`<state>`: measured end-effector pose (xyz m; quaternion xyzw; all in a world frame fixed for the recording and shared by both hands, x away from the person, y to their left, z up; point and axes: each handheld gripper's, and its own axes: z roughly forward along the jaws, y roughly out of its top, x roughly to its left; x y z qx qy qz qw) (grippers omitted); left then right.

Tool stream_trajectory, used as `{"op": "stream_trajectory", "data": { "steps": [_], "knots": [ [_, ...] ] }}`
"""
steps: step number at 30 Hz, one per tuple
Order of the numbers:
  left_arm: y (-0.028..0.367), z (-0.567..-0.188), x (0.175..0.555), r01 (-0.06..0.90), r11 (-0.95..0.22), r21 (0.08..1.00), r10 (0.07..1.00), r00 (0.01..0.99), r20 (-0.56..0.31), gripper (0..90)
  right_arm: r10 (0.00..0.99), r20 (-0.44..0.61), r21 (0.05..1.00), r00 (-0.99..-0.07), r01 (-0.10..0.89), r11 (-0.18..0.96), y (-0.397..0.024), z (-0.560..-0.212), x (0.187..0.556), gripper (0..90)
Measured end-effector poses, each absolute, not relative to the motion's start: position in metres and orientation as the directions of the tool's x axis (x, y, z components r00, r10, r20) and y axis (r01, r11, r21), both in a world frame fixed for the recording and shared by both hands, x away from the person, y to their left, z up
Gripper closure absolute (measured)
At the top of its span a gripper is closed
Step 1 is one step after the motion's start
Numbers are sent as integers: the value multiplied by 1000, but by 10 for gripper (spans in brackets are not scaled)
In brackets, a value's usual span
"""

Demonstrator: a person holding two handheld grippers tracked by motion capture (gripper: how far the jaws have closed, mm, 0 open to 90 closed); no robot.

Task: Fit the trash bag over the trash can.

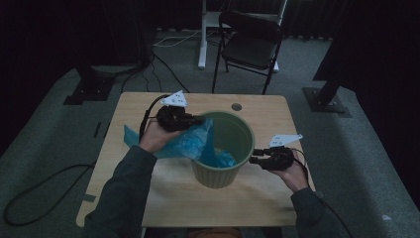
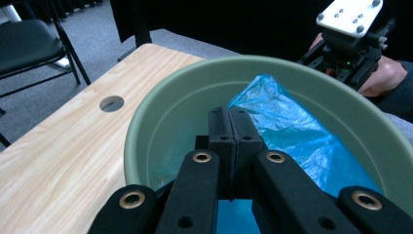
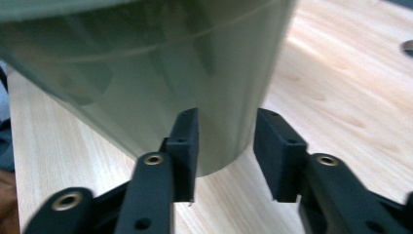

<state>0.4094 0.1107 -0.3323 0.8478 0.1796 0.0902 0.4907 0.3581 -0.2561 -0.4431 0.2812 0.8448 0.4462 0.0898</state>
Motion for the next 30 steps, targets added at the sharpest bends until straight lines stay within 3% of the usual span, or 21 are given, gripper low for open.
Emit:
{"op": "stream_trajectory", "data": {
  "steps": [8,14,30],
  "knots": [
    [99,-320,410,190,-459,868,390,921,4,897,601,72,854,-796,360,375,-282,-401,354,748],
    [92,-313,411,177,-461,870,386,922,17,897,571,61,879,-819,315,357,-281,-375,352,740],
    [65,-306,406,126,-486,865,338,940,53,897,474,47,895,-879,248,371,-221,-346,371,504]
  ]
}}
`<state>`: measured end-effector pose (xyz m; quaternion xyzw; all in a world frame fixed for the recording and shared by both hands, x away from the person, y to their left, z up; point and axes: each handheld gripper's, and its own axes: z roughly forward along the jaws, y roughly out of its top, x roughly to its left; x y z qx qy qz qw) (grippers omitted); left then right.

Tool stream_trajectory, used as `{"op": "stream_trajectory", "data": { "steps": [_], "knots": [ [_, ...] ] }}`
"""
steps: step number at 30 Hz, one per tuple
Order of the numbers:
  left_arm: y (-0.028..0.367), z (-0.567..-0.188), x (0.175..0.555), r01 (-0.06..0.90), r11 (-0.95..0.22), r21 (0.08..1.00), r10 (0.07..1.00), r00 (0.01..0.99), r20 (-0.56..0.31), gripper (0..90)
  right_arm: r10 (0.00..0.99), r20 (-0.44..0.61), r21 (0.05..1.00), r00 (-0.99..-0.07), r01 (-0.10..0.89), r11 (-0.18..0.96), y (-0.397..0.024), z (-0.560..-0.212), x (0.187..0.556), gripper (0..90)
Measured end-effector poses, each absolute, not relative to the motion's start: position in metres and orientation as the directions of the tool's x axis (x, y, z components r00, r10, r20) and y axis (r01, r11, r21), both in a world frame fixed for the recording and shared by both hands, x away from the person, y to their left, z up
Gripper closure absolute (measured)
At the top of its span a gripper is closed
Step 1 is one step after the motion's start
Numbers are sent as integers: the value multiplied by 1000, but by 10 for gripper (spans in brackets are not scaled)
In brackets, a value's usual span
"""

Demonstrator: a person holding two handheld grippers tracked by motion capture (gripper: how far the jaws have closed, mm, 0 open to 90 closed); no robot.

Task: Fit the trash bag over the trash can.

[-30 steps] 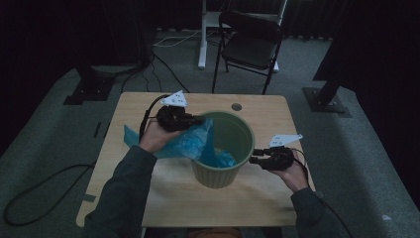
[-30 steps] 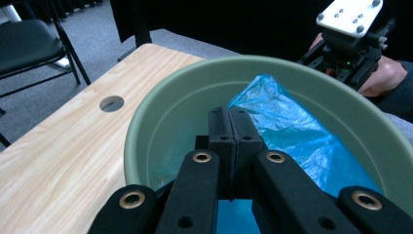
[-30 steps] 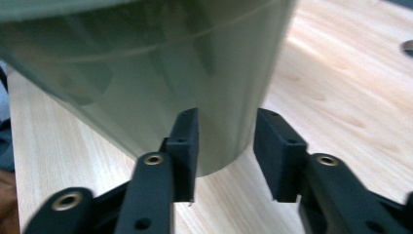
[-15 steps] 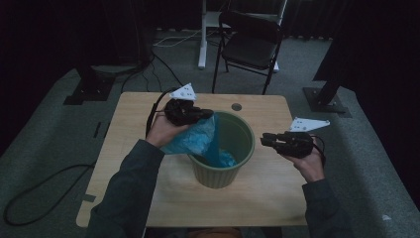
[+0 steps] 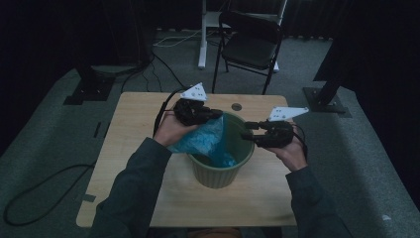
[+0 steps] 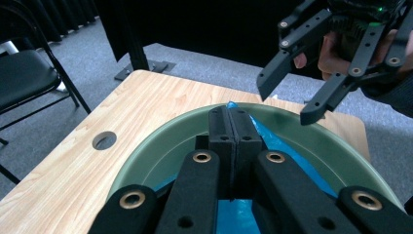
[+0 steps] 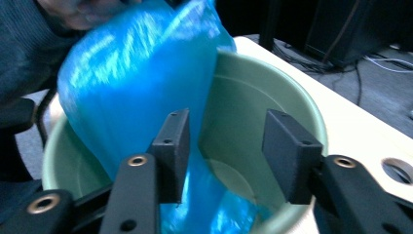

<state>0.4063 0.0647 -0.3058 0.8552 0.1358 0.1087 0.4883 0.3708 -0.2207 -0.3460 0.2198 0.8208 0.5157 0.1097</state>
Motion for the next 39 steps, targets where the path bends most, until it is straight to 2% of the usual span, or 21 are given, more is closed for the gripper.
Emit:
{"op": "stream_trajectory", "data": {
  "steps": [4,5,8,14,17,19,20,21,22,23,24,25,30,39],
  "knots": [
    [61,-306,406,119,-488,864,332,942,58,896,469,40,896,-882,240,374,-216,-344,372,472],
    [60,-306,405,119,-488,865,330,942,57,896,454,42,896,-890,234,377,-212,-344,374,433],
    [57,-305,404,113,-489,865,322,945,58,896,442,54,895,-895,240,376,-205,-343,378,391],
    [50,-304,402,99,-489,867,306,950,65,896,400,59,900,-914,222,374,-194,-341,381,391],
    [49,-304,401,95,-492,865,302,951,67,896,371,70,899,-926,220,379,-188,-341,382,457],
    [49,-304,401,95,-491,866,301,951,66,896,345,75,896,-935,215,388,-185,-342,382,561],
    [49,-304,401,95,-491,866,301,951,66,895,345,75,896,-935,215,388,-185,-342,382,561],
    [49,-304,401,96,-491,866,299,952,65,894,330,84,894,-940,218,392,-183,-343,382,678],
    [49,-304,401,95,-489,867,297,953,64,894,322,86,896,-943,214,390,-183,-343,383,743],
    [49,-304,401,95,-489,867,297,953,64,894,322,86,896,-943,214,390,-183,-343,383,743],
    [49,-304,401,94,-489,867,298,953,64,891,319,82,900,-944,207,383,-183,-342,383,844],
    [50,-304,401,97,-484,870,301,952,61,882,326,74,900,-942,204,385,-183,-342,382,877],
    [64,-298,397,94,-478,873,335,939,82,786,366,45,892,-930,202,404,-191,-344,381,900],
    [111,-291,398,142,-423,895,430,901,60,739,402,8,887,-915,192,420,-208,-349,376,899]
  ]
}}
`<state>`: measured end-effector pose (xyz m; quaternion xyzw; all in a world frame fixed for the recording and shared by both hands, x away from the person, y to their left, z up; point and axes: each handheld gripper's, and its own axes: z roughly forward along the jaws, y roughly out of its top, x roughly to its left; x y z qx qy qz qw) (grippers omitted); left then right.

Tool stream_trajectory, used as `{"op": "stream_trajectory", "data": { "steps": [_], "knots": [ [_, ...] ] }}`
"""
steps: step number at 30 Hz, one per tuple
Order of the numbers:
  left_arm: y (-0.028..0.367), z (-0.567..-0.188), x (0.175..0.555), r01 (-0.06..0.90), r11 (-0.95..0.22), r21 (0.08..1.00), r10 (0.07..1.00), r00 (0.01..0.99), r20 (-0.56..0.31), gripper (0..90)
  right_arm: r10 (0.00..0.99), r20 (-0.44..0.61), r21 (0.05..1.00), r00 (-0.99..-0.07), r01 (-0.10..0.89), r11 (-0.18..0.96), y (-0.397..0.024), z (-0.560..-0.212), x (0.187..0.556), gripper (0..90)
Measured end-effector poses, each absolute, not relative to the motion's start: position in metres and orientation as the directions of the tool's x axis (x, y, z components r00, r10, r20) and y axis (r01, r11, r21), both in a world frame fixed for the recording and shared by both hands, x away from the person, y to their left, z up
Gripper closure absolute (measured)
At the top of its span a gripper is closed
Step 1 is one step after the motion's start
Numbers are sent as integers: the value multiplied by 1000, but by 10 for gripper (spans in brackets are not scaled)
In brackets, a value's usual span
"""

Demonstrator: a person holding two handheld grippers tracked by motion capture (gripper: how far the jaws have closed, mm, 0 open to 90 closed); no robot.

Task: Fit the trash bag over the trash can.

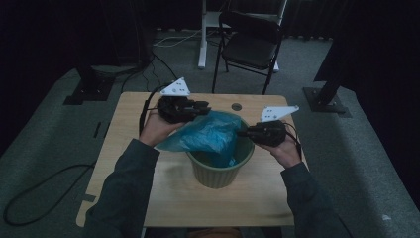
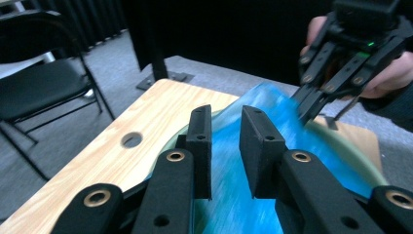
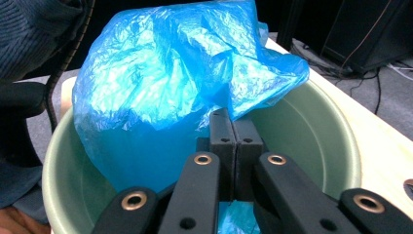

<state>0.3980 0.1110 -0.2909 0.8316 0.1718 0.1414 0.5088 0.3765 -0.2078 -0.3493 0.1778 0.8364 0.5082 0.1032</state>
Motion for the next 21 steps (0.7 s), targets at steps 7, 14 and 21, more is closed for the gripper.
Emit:
{"op": "stream_trajectory", "data": {
  "steps": [7,14,21],
  "knots": [
    [144,-312,399,224,-421,879,501,865,20,708,410,-16,883,-912,180,433,-209,-348,374,899],
    [153,-331,399,268,-414,870,481,876,-41,607,412,-32,881,-910,169,442,-205,-348,374,893],
    [134,-340,393,234,-442,866,380,923,-56,483,423,-49,882,-905,160,444,-202,-347,374,887]
  ]
}}
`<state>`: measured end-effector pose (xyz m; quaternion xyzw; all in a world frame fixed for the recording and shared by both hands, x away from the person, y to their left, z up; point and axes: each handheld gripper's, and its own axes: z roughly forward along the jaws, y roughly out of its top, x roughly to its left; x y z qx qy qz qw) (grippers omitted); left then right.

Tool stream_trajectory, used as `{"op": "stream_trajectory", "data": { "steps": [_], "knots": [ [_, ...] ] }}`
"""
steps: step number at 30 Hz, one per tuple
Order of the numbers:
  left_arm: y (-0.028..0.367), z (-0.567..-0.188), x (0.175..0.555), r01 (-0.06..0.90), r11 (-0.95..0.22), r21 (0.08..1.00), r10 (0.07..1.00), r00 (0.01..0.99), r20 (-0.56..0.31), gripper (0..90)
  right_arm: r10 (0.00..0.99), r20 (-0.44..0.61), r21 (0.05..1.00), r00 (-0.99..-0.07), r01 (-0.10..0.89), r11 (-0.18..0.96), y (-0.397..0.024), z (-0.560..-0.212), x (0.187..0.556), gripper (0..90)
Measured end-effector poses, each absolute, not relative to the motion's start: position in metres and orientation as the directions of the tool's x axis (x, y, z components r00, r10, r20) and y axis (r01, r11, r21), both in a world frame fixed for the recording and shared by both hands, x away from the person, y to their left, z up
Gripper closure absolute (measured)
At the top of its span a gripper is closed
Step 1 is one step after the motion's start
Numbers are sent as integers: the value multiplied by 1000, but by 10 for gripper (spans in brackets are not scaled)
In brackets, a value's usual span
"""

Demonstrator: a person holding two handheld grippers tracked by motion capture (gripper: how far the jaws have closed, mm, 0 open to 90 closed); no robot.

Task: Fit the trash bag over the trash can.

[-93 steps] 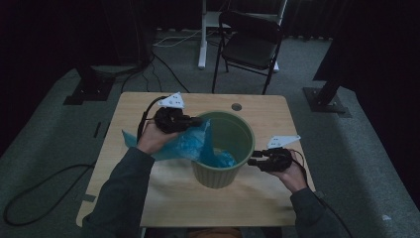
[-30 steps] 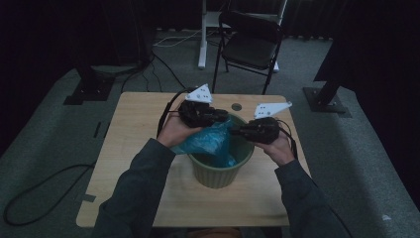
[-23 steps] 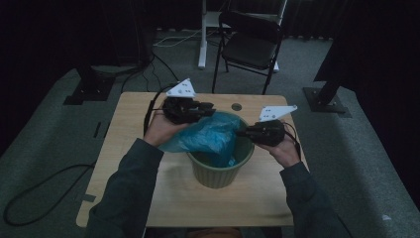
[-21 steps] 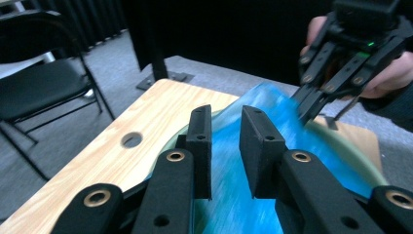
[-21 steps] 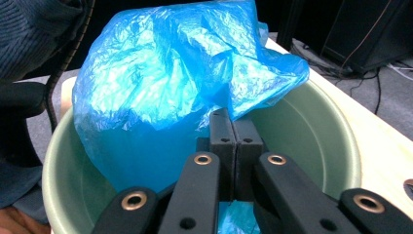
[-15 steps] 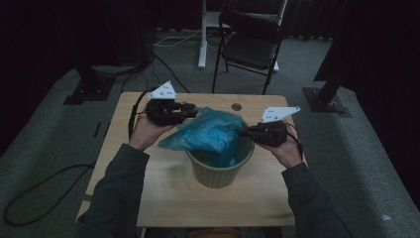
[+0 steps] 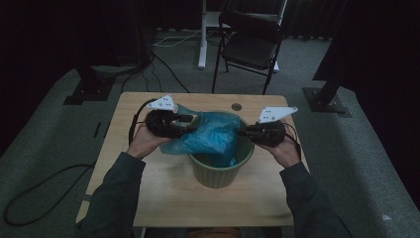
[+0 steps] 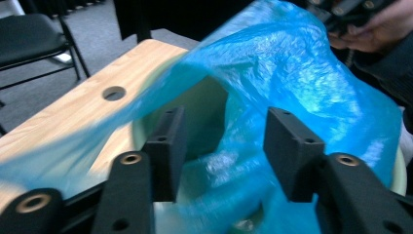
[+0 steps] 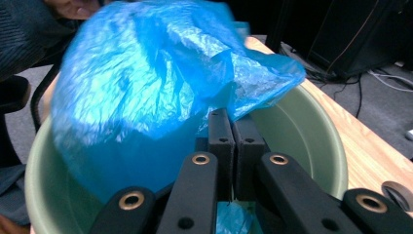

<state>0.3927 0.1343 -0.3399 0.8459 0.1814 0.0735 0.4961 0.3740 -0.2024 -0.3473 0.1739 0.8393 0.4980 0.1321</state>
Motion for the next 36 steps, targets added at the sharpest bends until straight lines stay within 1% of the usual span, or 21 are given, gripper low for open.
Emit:
{"op": "stream_trajectory", "data": {
  "steps": [3,4,5,6,7,9,11,12,13,14,15,16,17,20,23,25,26,28,32,36],
  "knots": [
    [127,-341,392,233,-436,869,351,934,-74,482,437,-62,879,-897,158,450,-203,-347,374,884],
    [124,-342,392,229,-442,867,348,935,-69,564,444,-64,880,-894,159,448,-205,-347,373,881],
    [122,-342,392,225,-452,863,349,935,-61,564,444,-64,880,-894,159,448,-205,-347,373,881],
    [119,-343,392,224,-460,859,352,934,-55,704,444,-63,880,-894,160,447,-206,-345,373,875],
    [116,-343,392,220,-471,855,355,934,-44,704,444,-63,880,-894,160,447,-206,-345,373,875],
    [112,-344,391,210,-487,848,362,932,-23,817,448,-71,876,-891,159,454,-207,-345,372,865],
    [110,-343,391,208,-489,847,375,927,-11,889,457,-75,873,-886,163,460,-209,-344,371,844],
    [110,-341,391,209,-483,850,385,923,-8,897,458,-76,871,-886,165,462,-213,-343,370,822],
    [110,-341,391,209,-483,850,385,923,-8,898,458,-76,871,-886,165,462,-213,-343,370,822],
    [111,-339,392,208,-477,854,398,918,-1,898,461,-76,872,-884,166,461,-217,-341,369,781],
    [111,-339,392,208,-477,854,398,918,-1,898,461,-76,872,-884,166,461,-217,-341,369,781],
    [111,-338,392,209,-474,856,400,917,-3,898,466,-71,875,-882,169,454,-222,-339,368,722],
    [112,-338,392,209,-472,856,403,915,-2,898,466,-71,875,-882,169,454,-222,-339,368,722],
    [112,-337,392,212,-474,855,409,912,0,898,471,-59,889,-880,168,426,-230,-334,366,659],
    [111,-338,393,212,-476,854,409,912,2,898,459,-30,903,-888,173,393,-233,-326,364,624],
    [110,-338,392,210,-472,856,408,913,1,899,434,-13,899,-901,180,400,-226,-324,364,600],
    [109,-338,392,211,-470,857,409,912,0,898,416,-8,893,-909,180,412,-217,-325,363,585],
    [109,-338,392,211,-470,857,408,913,-1,898,410,-5,891,-912,182,416,-211,-326,364,573],
    [109,-339,391,207,-471,858,408,913,3,898,399,1,872,-917,197,449,-185,-331,375,540],
    [108,-339,390,203,-470,859,404,915,4,898,402,18,859,-916,220,463,-174,-334,386,528]
  ]
}}
